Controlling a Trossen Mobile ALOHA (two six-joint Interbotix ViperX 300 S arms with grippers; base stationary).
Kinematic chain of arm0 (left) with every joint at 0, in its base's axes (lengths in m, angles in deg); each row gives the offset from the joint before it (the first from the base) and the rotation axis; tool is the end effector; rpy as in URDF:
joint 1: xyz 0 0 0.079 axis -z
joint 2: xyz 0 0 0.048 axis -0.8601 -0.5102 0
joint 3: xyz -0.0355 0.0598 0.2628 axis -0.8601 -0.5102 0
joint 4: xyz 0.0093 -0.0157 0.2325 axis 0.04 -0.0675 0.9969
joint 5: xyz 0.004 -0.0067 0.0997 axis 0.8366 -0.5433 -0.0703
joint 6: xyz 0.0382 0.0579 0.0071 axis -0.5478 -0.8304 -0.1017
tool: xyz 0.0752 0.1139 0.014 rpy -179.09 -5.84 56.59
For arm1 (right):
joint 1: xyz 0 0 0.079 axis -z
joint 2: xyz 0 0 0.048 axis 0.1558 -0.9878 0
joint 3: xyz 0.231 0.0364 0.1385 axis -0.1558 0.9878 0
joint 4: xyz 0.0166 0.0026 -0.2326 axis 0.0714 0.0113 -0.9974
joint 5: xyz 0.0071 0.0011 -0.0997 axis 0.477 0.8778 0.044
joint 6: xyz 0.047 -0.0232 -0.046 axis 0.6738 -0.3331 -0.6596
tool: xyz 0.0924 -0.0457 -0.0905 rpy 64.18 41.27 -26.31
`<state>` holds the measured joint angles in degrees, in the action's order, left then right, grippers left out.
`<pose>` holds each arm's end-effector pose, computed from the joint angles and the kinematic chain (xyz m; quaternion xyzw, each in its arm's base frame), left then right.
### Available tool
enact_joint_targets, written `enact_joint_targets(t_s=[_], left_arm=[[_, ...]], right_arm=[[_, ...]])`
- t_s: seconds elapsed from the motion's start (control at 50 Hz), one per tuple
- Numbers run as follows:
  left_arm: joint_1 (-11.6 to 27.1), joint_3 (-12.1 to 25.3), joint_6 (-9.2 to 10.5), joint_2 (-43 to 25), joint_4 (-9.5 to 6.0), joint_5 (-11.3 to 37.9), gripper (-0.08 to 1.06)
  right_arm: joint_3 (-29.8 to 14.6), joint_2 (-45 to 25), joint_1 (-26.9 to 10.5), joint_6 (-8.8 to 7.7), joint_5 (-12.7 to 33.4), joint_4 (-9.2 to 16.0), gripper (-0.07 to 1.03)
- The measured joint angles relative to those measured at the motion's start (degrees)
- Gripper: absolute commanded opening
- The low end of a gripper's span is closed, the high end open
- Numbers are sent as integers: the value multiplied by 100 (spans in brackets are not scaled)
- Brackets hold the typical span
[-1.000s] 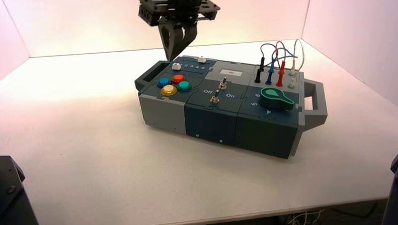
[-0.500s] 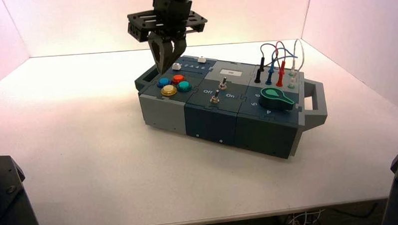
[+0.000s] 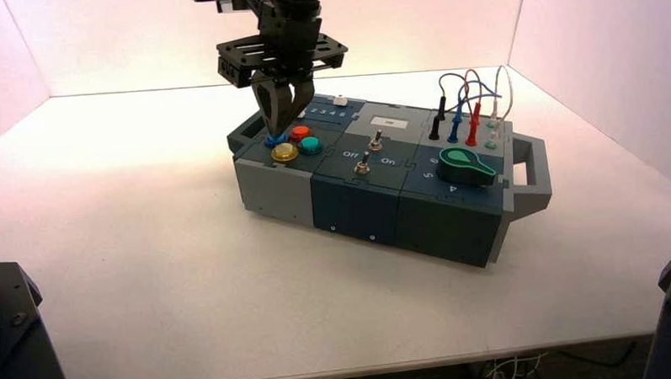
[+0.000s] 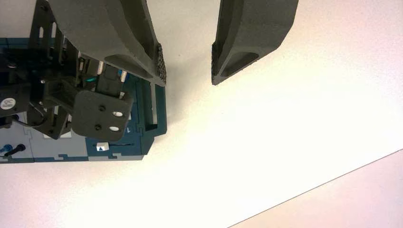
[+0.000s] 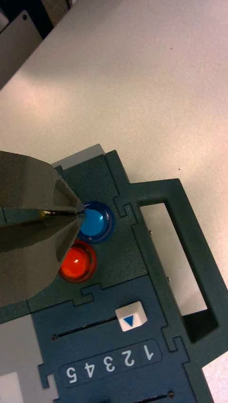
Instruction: Push the blue button with the right gripper.
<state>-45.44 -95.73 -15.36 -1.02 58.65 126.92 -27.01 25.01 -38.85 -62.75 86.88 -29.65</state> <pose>0.3751 -0.1051 0.1635 0.1049 0.4249 -0.1660 0.8837 0.3106 0.3706 -0.0333 -0.1962 0.5796 0.3340 0.7170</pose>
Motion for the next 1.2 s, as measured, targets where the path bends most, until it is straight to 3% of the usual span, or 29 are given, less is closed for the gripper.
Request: enact_joint_targets(t_s=[1.2], left_arm=[[0, -18, 0, 9, 0, 0, 52]], right_arm=[[-176, -185, 9, -9, 9, -62, -2]])
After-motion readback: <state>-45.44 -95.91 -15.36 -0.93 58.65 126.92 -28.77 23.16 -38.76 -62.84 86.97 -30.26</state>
